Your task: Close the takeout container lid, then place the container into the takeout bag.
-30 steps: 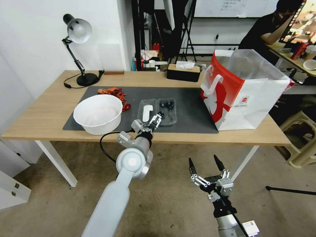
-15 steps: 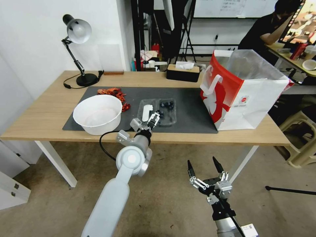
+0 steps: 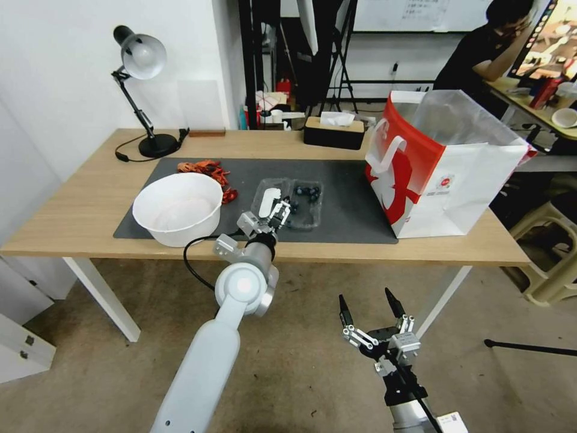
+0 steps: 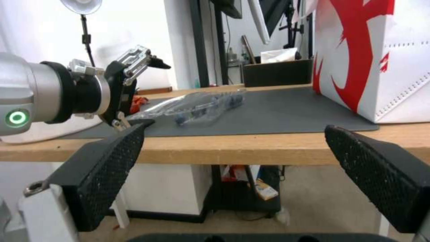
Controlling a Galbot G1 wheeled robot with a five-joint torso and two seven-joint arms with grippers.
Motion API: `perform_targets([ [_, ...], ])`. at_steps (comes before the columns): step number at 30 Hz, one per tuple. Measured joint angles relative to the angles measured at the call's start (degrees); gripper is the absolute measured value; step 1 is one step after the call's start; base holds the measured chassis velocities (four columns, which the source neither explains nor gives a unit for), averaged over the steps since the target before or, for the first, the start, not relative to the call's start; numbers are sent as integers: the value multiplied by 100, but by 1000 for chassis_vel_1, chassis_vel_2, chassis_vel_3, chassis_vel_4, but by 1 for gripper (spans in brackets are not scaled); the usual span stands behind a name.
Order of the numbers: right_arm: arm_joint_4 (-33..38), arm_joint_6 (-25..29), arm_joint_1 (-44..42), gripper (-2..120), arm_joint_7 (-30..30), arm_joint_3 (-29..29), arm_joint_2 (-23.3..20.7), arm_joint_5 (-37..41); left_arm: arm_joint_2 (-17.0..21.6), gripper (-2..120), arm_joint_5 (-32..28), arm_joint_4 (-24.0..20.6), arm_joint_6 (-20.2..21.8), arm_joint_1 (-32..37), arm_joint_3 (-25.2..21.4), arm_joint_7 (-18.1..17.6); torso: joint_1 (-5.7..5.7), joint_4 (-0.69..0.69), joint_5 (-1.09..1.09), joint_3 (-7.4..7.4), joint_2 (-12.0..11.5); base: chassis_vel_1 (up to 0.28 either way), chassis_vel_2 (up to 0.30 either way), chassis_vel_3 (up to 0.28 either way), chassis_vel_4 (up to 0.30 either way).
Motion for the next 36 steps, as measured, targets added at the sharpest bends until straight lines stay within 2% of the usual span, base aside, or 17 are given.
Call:
perform_targets([
  [10, -8, 47, -30, 100, -9, -5, 19, -29, 33, 100, 637, -5, -222, 142, 141, 461, -1, -1, 0, -1, 1, 0, 0, 0, 0],
  [18, -8, 62, -36, 100, -10, -23, 32, -53, 81, 100, 922, -8, -300, 160, 168, 656, -2, -1, 0, -2, 2, 0, 0, 0, 0],
  [24, 2, 83, -54, 100, -10, -25, 40, -94, 135, 100, 1323, -10, -393, 175, 233, 986, -2, -2, 0, -2, 2, 0, 0, 0, 0],
  [36, 37, 99, -65, 100, 2, -27, 40, -157, 256, 100, 1539, -66, -514, 196, 271, 1498, -2, -2, 0, -2, 2, 0, 0, 0, 0],
])
